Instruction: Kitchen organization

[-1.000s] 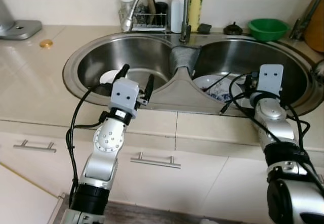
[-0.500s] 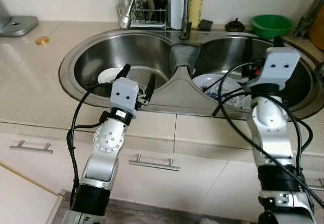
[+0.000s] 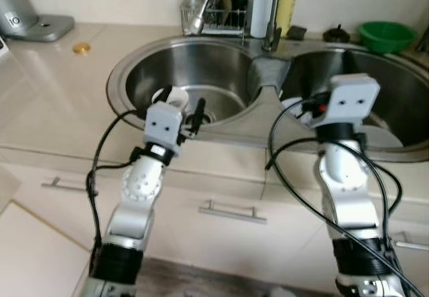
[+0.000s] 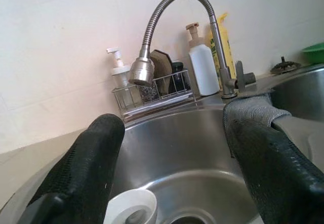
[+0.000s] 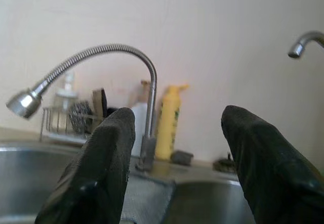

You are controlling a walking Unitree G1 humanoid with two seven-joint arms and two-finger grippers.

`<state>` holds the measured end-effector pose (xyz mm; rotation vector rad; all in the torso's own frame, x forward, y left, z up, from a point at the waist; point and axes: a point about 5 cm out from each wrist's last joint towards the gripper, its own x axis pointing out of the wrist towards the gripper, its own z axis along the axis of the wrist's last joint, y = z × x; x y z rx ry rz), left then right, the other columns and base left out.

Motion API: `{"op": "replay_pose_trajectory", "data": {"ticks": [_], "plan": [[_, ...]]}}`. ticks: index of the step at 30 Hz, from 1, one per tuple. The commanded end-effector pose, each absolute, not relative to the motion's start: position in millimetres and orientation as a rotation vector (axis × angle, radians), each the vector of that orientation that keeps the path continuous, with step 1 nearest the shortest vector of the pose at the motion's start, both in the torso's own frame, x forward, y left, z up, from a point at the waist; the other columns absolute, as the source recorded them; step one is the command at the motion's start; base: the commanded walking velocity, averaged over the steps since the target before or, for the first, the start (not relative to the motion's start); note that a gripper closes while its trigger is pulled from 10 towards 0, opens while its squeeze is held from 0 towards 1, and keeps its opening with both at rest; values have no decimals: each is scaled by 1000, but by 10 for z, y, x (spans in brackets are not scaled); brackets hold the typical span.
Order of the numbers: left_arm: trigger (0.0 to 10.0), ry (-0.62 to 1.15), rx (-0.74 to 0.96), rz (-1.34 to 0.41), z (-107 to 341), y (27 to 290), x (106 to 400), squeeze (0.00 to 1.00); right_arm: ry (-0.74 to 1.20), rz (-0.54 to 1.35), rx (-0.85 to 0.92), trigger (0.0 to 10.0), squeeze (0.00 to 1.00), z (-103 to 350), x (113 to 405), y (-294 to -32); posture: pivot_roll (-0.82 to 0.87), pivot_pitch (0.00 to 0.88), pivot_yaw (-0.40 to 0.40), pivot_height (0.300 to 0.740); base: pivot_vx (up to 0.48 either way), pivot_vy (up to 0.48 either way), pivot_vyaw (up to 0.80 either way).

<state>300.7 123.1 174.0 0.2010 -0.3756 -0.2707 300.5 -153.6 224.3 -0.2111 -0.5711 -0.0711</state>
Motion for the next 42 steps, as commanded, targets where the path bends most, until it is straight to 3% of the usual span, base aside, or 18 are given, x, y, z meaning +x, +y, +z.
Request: {"op": "replay_pose_trajectory", "data": {"ticks": [1, 17, 24, 35, 42], "plan": [[10000, -396, 204, -293, 1779, 1178, 2994, 0, -554, -93, -228, 10000, 0, 2227, 2989, -1589, -94, 15, 34, 740, 0, 480, 0], [10000, -401, 216, -291, 1767, 1203, 2953, 0, -474, -80, -251, 10000, 0, 2020, 2824, -1621, -101, 23, 30, 740, 0, 426, 0], [10000, -395, 231, -277, 1739, 1266, 2878, 0, -451, -88, -272, 10000, 0, 1957, 2671, -1693, -107, 40, 32, 740, 0, 0, -800], [10000, -312, 279, -245, 1554, 1418, 2441, 0, -407, -51, -351, 10000, 0, 1839, 2368, -1715, -95, 63, 28, 740, 0, 0, -800], [10000, -348, 315, -250, 1623, 1363, 2494, 0, -414, -50, -345, 10000, 0, 1846, 2402, -1691, -95, 62, 25, 740, 0, 0, -800]]}}
